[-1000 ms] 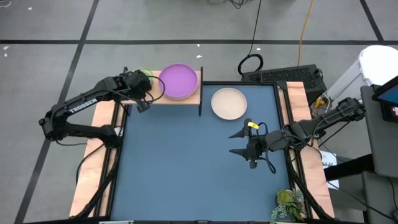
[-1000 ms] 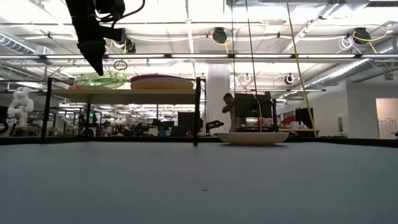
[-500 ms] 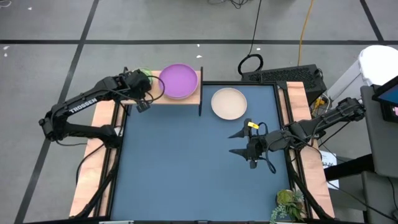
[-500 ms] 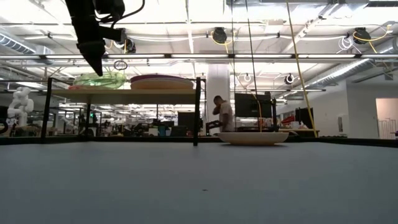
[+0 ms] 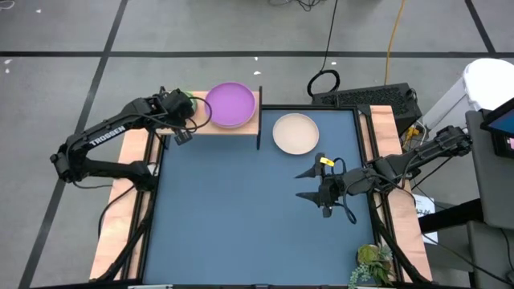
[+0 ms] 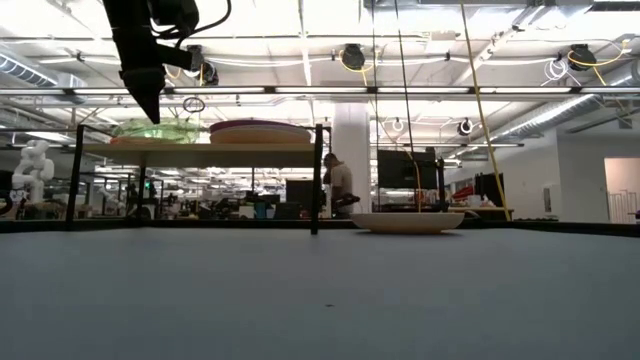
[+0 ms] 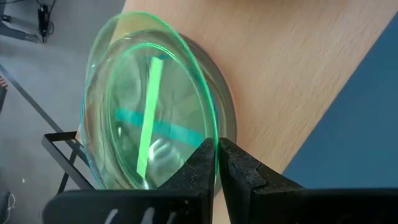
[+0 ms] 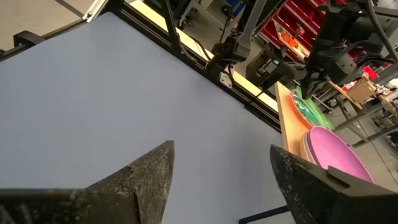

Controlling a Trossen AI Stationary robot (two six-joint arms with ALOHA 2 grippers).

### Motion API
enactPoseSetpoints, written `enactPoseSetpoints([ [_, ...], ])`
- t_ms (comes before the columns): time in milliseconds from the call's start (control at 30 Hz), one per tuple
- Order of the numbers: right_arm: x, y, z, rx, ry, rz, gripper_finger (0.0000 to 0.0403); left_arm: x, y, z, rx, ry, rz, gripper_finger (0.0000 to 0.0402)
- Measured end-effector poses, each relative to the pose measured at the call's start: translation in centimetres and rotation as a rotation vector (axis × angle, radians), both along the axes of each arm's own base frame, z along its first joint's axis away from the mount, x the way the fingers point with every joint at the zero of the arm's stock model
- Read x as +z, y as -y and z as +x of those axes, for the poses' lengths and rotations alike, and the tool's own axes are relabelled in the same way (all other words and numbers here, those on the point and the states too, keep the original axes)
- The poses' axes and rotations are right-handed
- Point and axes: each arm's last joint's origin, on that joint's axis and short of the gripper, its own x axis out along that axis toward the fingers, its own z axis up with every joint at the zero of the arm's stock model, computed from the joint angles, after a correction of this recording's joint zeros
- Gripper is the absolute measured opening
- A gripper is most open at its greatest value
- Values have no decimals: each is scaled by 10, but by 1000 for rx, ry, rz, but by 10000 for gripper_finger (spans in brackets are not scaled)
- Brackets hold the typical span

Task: Place and stack plates onto a shelf
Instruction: Stack the green plate on top the blue plate on the shelf, then stack the white plate on top the dark pink plate on the shelf

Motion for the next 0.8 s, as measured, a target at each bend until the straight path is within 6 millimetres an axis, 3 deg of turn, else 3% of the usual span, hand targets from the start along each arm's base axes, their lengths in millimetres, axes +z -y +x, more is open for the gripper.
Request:
enactPoseSetpoints([
  [267,0,0,0,0,0,0,247,0,0,0,7,8,2,65],
  [800,0,1,0,-34,1,7,247,1,-1,4,131,153,-44,68],
])
